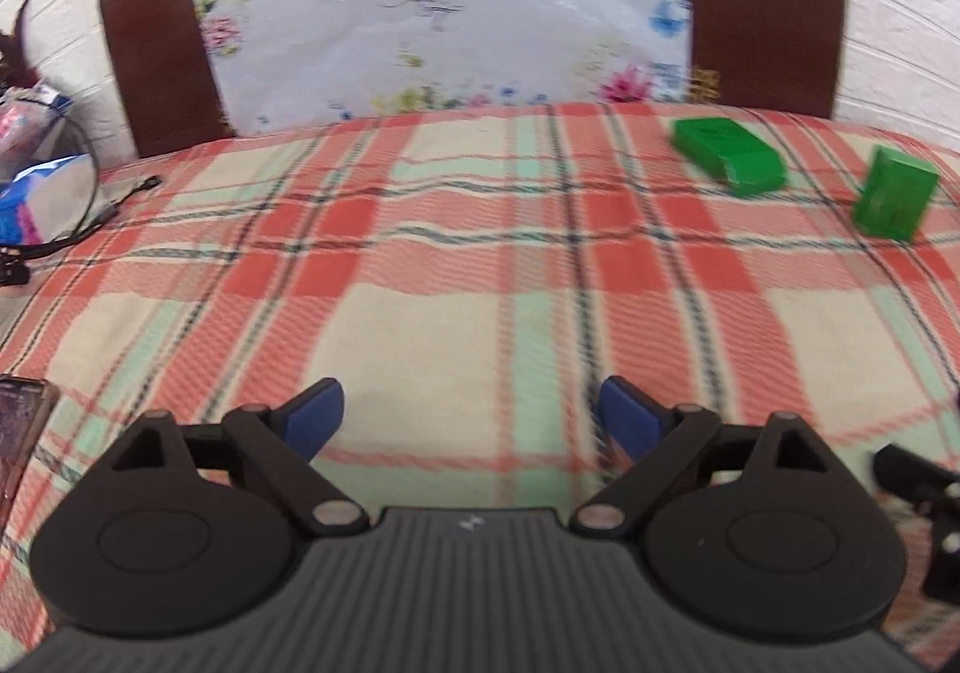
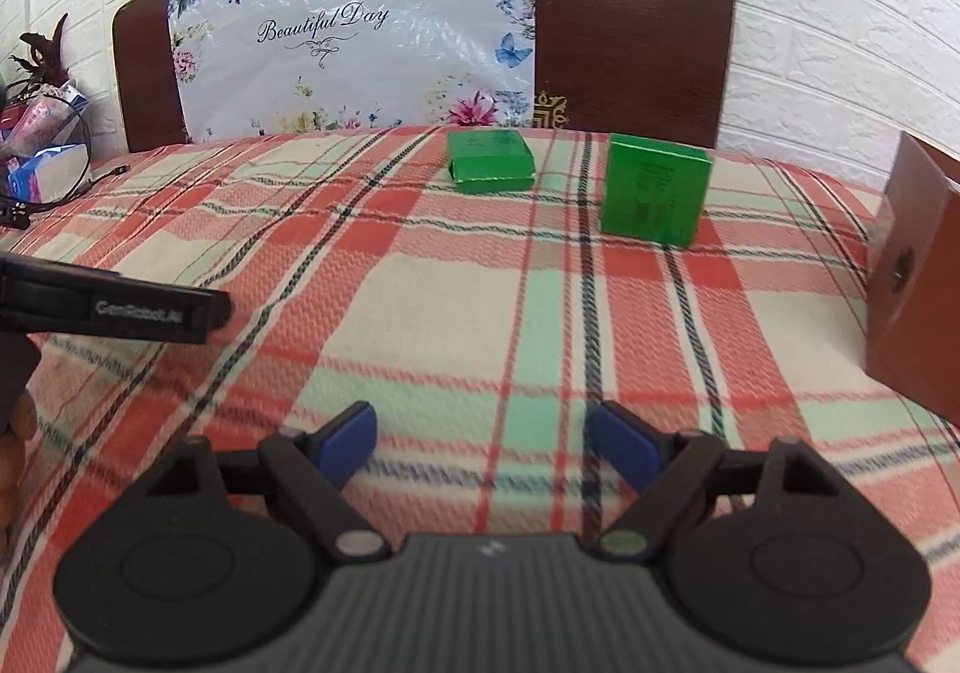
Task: Organize objects
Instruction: 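Withdraw the left gripper from the box while the right gripper approaches the large green box, then grasp the large green box with the right gripper, then hold the green box with the right gripper while the left gripper grasps it, then carry the large green box into the brown box with the left gripper, then release the green box and withdraw the left gripper toward the small green box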
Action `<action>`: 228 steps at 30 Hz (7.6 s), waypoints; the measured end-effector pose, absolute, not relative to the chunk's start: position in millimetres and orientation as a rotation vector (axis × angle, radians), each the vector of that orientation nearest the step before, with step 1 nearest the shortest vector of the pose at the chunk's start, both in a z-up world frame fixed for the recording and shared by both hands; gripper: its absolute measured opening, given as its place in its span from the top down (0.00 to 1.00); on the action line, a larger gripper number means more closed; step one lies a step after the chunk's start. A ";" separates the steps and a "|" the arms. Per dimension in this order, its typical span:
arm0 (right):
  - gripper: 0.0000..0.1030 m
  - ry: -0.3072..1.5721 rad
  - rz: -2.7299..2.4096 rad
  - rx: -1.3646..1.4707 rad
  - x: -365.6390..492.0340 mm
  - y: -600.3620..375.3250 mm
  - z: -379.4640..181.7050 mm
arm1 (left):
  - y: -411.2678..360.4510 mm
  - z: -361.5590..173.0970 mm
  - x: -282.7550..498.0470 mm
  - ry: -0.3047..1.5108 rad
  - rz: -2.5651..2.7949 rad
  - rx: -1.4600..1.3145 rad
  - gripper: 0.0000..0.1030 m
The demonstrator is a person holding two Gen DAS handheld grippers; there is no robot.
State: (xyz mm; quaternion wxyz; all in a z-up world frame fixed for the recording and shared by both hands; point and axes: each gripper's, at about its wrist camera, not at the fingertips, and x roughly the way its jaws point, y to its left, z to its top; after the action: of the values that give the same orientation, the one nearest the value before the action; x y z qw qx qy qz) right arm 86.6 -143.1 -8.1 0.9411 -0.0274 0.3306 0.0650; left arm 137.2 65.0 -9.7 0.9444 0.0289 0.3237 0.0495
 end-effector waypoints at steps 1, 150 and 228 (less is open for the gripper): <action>0.19 0.673 0.135 -0.057 93.4 -141.4 -8.3 | 72.0 -10.8 139.0 0.655 0.104 0.039 0.06; 0.20 0.240 -0.396 -0.055 4.1 -404.5 65.7 | -352.6 109.5 118.2 0.686 -0.817 0.100 0.40; 0.00 0.718 -0.096 -0.003 94.5 -228.3 -2.3 | -53.1 -7.8 139.6 0.711 -0.147 0.142 0.05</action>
State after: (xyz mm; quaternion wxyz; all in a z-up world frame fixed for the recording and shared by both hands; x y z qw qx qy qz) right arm 94.5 -228.3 -2.3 0.9352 -0.0017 0.3511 -0.0472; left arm 139.6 -53.1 -7.8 0.9324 0.0696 0.3473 -0.0718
